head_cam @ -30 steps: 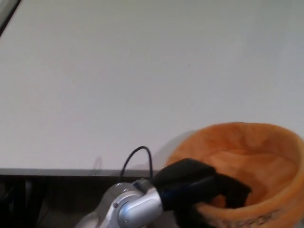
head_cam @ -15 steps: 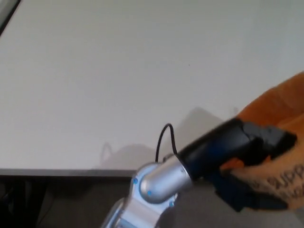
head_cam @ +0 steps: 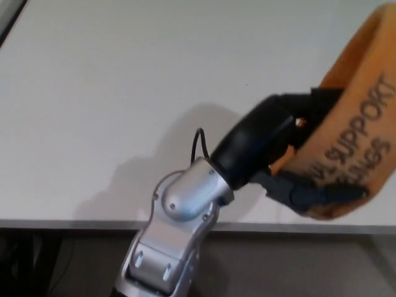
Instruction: A soft plate is kept in the center of the table close to the robot and the robot uses its left hand to pick up the plate, turns it upside down and places it back on the table
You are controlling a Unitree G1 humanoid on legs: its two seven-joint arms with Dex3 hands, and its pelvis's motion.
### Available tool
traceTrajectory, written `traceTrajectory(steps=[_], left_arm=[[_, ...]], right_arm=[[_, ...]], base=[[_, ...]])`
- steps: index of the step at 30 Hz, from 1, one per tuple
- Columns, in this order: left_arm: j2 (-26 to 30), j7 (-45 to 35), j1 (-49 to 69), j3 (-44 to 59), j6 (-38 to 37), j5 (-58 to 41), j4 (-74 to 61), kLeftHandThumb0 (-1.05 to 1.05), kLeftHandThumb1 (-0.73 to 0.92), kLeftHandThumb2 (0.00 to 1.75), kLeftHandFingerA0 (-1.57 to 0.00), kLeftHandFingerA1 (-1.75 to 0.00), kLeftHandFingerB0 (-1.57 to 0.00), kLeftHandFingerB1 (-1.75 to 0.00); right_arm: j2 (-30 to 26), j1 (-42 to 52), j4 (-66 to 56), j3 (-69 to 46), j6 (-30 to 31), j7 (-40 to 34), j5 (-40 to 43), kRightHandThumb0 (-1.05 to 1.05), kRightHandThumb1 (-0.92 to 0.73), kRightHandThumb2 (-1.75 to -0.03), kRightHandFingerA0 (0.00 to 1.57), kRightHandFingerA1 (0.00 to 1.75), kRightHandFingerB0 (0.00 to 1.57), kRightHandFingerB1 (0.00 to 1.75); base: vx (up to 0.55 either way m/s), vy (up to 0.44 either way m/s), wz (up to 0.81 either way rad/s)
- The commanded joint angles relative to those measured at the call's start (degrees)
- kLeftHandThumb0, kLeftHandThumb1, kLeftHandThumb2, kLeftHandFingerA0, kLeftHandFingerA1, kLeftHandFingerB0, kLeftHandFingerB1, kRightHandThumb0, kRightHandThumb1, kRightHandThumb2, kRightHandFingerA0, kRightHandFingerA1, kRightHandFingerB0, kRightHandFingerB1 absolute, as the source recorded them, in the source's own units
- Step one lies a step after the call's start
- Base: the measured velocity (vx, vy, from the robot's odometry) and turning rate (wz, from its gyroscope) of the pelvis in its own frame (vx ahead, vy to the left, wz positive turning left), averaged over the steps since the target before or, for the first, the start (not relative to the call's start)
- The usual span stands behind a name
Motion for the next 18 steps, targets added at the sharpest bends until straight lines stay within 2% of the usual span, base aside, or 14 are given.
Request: traceTrajectory(steps=[1,4,5,6,9,10,13,14,16,18], left_arm=[[-20.4,23.8,-7.3,30.8,-0.7,-61.1,2.6,-0.24,0.54,0.72,-0.92,-1.75,-0.62,-1.75],[-20.6,24.9,-6.5,32.7,-1.8,-61.9,3.1,-0.29,0.56,0.74,-0.92,-1.75,-0.68,-1.75],[-21.0,26.8,-5.9,33.8,-3.3,-61.9,3.3,-0.29,0.58,0.71,-0.94,-1.75,-0.68,-1.75],[-21.4,28.0,-5.6,34.8,-4.5,-62.1,3.7,-0.25,0.53,0.73,-0.95,-1.75,-0.63,-1.75],[-21.9,30.2,-5.3,37.1,-7.6,-61.8,5.3,-0.25,0.54,0.72,-0.94,-1.75,-0.66,-1.75],[-22.2,31.0,-5.2,37.9,-8.5,-62.3,5.7,-0.27,0.55,0.70,-0.97,-1.75,-0.60,-1.75],[-22.3,32.1,-4.8,39.6,-9.4,-63.5,6.8,-0.28,0.55,0.73,-0.98,-1.75,-0.60,-1.75],[-22.6,33.6,-4.7,40.5,-10.1,-64.2,7.3,-0.25,0.54,0.69,-0.99,-1.75,-0.58,-1.75],[-23.8,37.6,-3.7,42.2,-11.8,-65.4,8.4,-0.26,0.58,0.68,-0.97,-1.75,-0.64,-1.75],[-24.5,38.1,-2.5,43.3,-12.2,-65.4,10.0,-0.29,0.61,0.69,-0.98,-1.75,-0.67,-1.75]], right_arm=[[-2.6,0.9,2.2,-0.1,0.7,1.5,-0.8,-0.72,-0.72,-1.00,0.38,0.51,0.16,0.43],[-2.7,0.6,3.7,-0.3,-0.3,1.9,-0.9,-0.72,-0.71,-1.00,0.40,0.51,0.16,0.43],[-2.8,0.3,4.7,-0.3,-1.2,2.3,-1.0,-0.69,-0.86,-0.67,0.49,0.36,0.21,0.28],[-2.9,0.1,5.2,-0.3,-1.6,2.4,-1.1,-0.70,-0.85,-0.66,0.49,0.35,0.22,0.28],[-2.8,0.1,4.9,-0.3,-1.3,2.2,-1.0,-0.68,-0.86,-0.66,0.49,0.36,0.22,0.28],[-2.8,0.3,4.5,-0.2,-1.1,2.0,-1.1,-0.68,-0.86,-0.67,0.48,0.36,0.21,0.28],[-2.7,0.7,3.7,-0.1,-0.9,1.7,-1.4,-0.68,-0.86,-0.67,0.48,0.36,0.21,0.28],[-2.7,0.9,3.3,-0.1,-0.7,1.7,-1.4,-0.69,-0.85,-0.67,0.49,0.36,0.21,0.28],[-2.8,1.0,3.0,-0.1,-0.3,1.7,-1.2,-0.69,-0.85,-0.67,0.49,0.36,0.21,0.28],[-2.9,1.0,3.1,-0.1,0.0,1.9,-1.0,-0.69,-0.85,-0.66,0.49,0.36,0.21,0.28]], base=[[0.00,0.000,0.00],[0.00,0.000,0.00],[0.00,0.000,0.00],[0.00,0.000,0.00],[0.00,0.000,0.00],[0.00,0.000,0.00],[0.00,0.000,0.00],[0.00,0.000,0.00],[0.00,0.000,0.00],[0.00,0.000,0.00]])
